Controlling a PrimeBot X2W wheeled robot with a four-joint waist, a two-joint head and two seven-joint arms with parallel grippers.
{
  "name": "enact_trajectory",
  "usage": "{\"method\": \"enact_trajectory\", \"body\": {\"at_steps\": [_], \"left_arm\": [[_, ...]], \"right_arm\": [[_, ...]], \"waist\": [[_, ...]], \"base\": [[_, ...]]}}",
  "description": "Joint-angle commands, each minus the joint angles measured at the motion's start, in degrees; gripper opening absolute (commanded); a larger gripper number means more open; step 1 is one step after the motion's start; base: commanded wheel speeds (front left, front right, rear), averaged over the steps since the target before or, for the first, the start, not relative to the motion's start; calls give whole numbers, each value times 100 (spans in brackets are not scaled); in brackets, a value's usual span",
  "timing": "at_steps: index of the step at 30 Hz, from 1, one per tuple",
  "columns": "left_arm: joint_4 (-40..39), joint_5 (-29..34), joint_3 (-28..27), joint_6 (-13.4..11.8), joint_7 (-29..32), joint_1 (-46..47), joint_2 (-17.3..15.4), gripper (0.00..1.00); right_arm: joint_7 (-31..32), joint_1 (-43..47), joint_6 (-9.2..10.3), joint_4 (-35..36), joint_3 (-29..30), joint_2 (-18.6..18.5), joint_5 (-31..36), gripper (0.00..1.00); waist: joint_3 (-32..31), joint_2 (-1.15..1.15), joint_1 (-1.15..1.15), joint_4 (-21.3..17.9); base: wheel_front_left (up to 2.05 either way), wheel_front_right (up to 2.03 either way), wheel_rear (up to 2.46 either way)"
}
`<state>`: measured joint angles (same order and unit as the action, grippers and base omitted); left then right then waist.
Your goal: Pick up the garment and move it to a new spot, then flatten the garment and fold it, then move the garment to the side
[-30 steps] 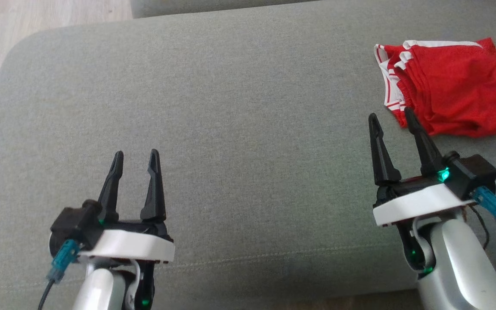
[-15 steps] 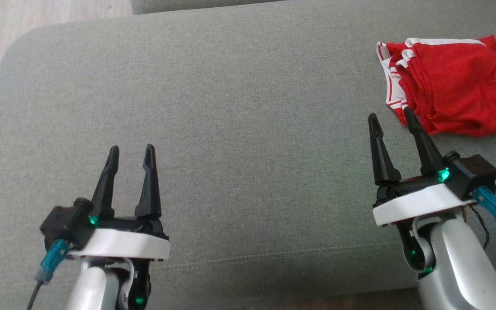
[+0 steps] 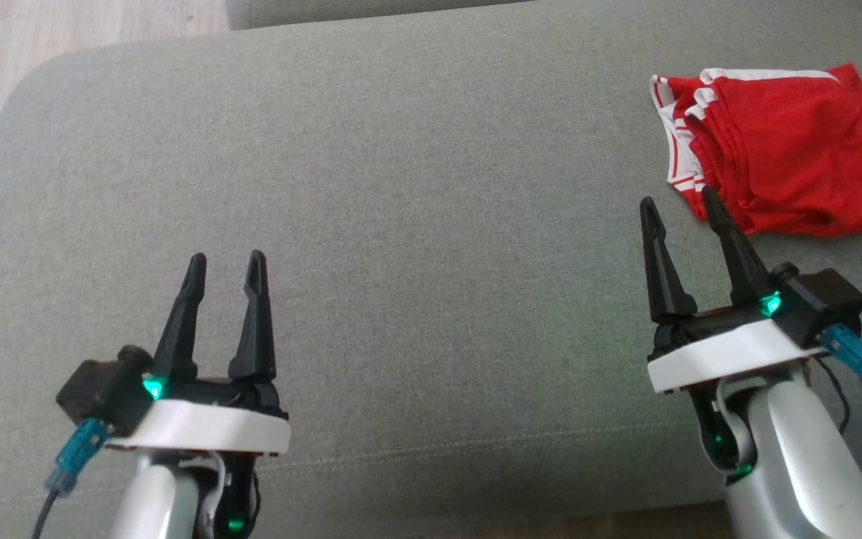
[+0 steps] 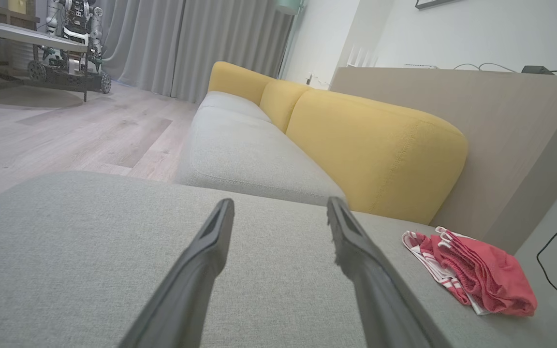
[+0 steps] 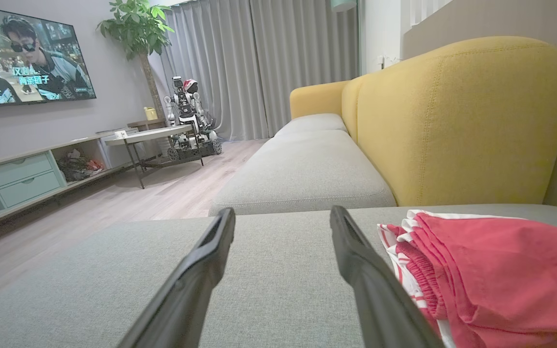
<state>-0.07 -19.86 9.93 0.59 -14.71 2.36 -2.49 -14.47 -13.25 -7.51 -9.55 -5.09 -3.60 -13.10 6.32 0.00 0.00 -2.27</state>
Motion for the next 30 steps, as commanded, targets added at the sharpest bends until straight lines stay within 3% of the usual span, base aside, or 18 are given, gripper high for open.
{"method": "enact_trajectory", "body": {"at_steps": [1,6,7,10,30], "left_arm": [[-224,-33,-248,47,-29,89,-39,100],[-207,-130,-272,97,-29,67,-39,100],[1,-131,-71,96,0,-9,0,0],[276,-146,-48,95,8,-85,9,0],[459,-1374,-197,188,260,-15,-78,0]], "right_arm": [[-52,-59,2,208,-121,72,-17,100],[-52,-56,2,180,-135,72,-15,100],[0,2,0,-2,-8,1,-2,0],[5,101,0,-259,-33,-1,-15,0],[259,203,0,-282,58,-64,-1368,0]], "waist": [[0,0,0,1],[-11,0,0,8],[-11,0,0,8],[-13,0,0,9],[-110,0,0,44]], "base": [[0,0,0],[0,0,0],[0,0,0],[0,0,0],[0,0,0]]}}
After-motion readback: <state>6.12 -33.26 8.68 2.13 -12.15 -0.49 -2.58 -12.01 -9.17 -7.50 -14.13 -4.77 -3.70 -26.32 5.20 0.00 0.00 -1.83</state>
